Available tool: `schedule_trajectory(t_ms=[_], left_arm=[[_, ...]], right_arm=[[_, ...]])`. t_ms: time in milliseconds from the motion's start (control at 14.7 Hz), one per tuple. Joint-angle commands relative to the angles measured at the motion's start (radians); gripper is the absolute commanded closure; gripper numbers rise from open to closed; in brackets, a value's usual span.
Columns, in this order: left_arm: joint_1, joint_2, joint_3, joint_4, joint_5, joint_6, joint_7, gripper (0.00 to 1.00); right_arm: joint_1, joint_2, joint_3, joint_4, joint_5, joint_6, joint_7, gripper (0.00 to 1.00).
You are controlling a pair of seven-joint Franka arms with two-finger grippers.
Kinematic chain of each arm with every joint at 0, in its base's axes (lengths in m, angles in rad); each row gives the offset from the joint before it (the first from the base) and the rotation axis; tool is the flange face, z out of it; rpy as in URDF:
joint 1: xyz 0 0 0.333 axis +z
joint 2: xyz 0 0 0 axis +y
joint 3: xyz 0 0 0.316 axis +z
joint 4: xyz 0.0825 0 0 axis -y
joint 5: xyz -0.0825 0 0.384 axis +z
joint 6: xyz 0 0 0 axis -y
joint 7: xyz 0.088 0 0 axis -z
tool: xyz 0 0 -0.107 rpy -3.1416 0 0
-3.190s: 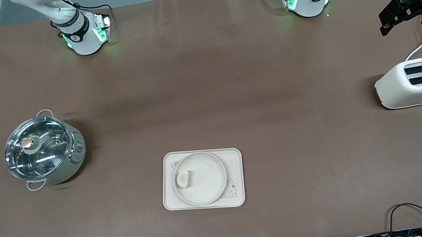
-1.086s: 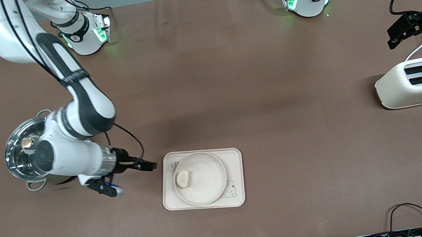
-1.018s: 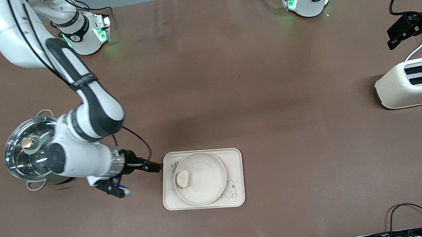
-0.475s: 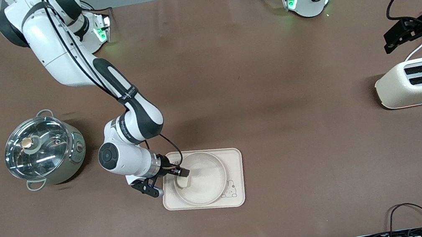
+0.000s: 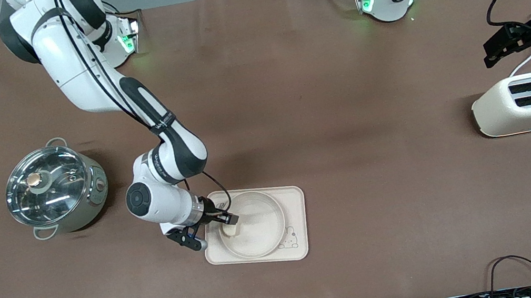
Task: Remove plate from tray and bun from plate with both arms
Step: 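Close the right gripper on the plate rim and lift it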
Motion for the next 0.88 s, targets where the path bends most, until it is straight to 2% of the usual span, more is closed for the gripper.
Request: schedule_trajectory(t_ms=[0,271,543,679,814], left_arm=[[0.004,0.007,-0.001,0.021,-0.015,0.0,0.018,0.0],[0.004,0.005,-0.001,0.023,-0.016,0.0,0.018,0.0],[0.004,0.005,-0.001,0.021,-0.015,0.0,0.018,0.0],[0.001,0.007,-0.002,0.021,-0.015,0.0,0.017,0.0],[0.002,0.007,-0.004,0.021,-0.016,0.0,0.017,0.0]], right_arm=[[0.005,-0.003,-0.003,-0.006,0.012,-0.016,-0.002,0.37],[0.007,-0.037,-0.003,-0.079,0.007,-0.014,-0.055,0.37],[0.019,-0.04,-0.003,-0.099,0.007,-0.014,-0.076,0.37],[0.019,-0.04,-0.003,-0.099,0.007,-0.017,-0.088,0.43],[0.022,-0.04,-0.002,-0.098,0.007,-0.017,-0.088,0.57]])
